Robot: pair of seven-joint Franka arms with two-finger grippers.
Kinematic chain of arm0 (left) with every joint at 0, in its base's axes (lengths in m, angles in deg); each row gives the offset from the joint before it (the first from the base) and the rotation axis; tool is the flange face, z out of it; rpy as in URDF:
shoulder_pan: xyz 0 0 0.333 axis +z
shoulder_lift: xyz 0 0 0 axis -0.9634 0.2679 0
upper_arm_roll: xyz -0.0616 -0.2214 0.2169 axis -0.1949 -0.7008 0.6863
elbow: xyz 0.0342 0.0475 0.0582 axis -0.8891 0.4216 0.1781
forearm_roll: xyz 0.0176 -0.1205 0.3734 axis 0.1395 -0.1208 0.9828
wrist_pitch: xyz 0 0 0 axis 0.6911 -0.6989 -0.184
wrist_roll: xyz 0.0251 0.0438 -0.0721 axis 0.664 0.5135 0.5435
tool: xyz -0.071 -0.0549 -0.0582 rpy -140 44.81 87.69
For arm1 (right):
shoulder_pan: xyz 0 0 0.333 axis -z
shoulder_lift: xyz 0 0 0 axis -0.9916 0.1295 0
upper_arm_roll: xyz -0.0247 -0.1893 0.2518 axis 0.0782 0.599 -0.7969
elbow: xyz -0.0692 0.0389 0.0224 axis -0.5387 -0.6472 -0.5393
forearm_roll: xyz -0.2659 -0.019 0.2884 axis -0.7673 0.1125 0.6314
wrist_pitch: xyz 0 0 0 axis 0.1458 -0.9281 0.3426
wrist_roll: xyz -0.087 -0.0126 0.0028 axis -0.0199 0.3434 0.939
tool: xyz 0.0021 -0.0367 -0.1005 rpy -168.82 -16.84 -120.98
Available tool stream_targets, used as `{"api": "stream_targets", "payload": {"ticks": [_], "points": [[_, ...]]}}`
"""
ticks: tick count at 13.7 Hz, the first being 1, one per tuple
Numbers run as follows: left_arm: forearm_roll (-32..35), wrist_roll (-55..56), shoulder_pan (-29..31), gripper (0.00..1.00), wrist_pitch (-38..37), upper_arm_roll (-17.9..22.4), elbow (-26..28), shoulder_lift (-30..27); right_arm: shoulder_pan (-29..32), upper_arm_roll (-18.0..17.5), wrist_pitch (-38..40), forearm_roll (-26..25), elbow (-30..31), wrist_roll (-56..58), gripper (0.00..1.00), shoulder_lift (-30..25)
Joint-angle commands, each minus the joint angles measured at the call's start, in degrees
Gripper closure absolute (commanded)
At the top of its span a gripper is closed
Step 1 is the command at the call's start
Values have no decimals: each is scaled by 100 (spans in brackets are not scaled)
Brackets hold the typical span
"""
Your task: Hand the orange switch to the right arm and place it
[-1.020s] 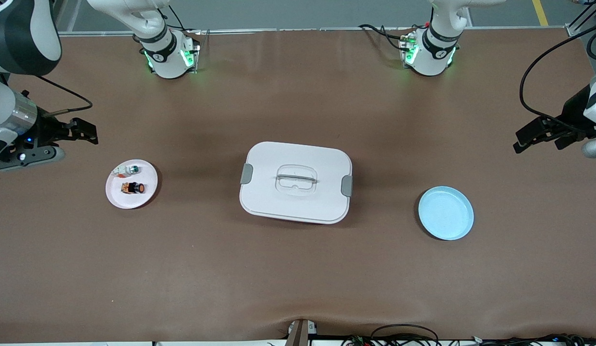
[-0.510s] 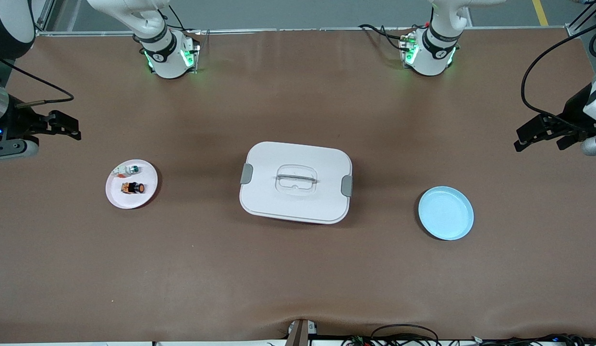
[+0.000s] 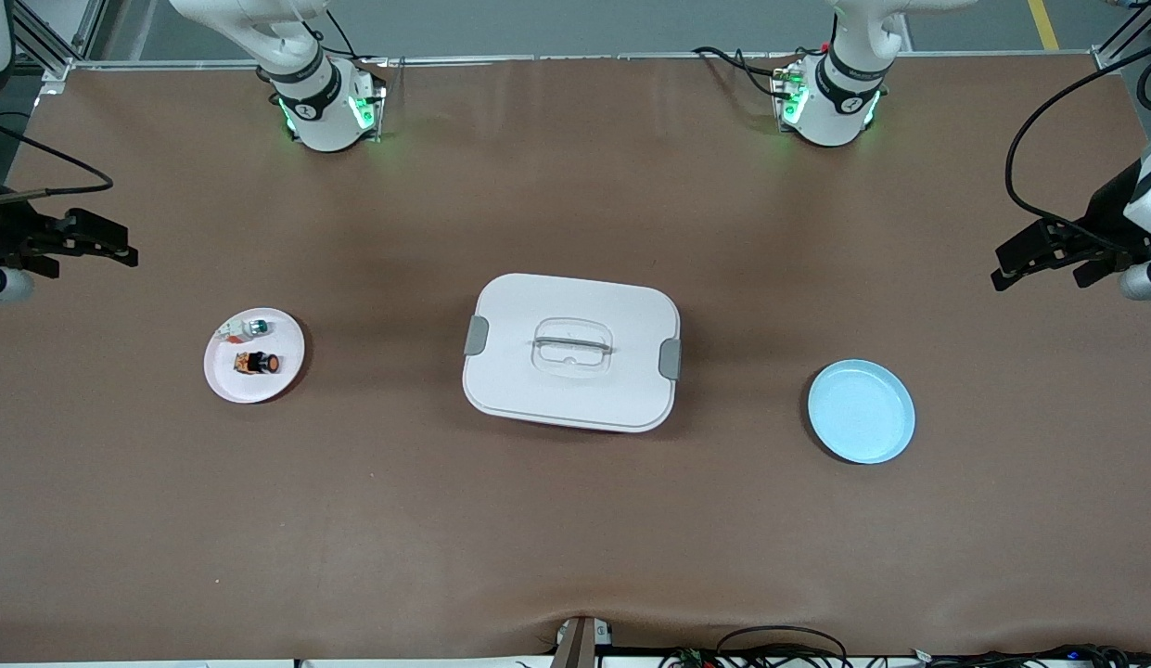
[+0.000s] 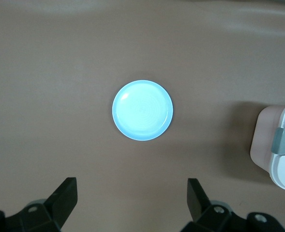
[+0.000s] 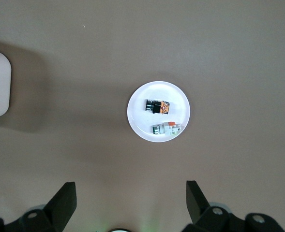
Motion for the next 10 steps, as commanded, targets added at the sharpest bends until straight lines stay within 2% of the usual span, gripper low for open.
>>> {"api": "stream_targets", "payload": {"ticks": [1,6,8,9,10], "points": [[121,-24,-20,0,-127,-12,-105,3,65,-46,-45,161,-202,-18,0,43],[121,-24,-11,0,-127,-12,-105,12,153,-72,-2,-13,-396,-18,0,43],[121,-24,-11,0,-127,-12,-105,12,-327,-116,15,-1046,-360,-79,0,34],[121,-24,-11,0,-127,-12,-105,12,-409,-125,16,-1156,-343,-106,0,26],[121,-24,-11,0,-127,-12,-105,3,-349,-99,7,-992,-308,-132,0,26]]}}
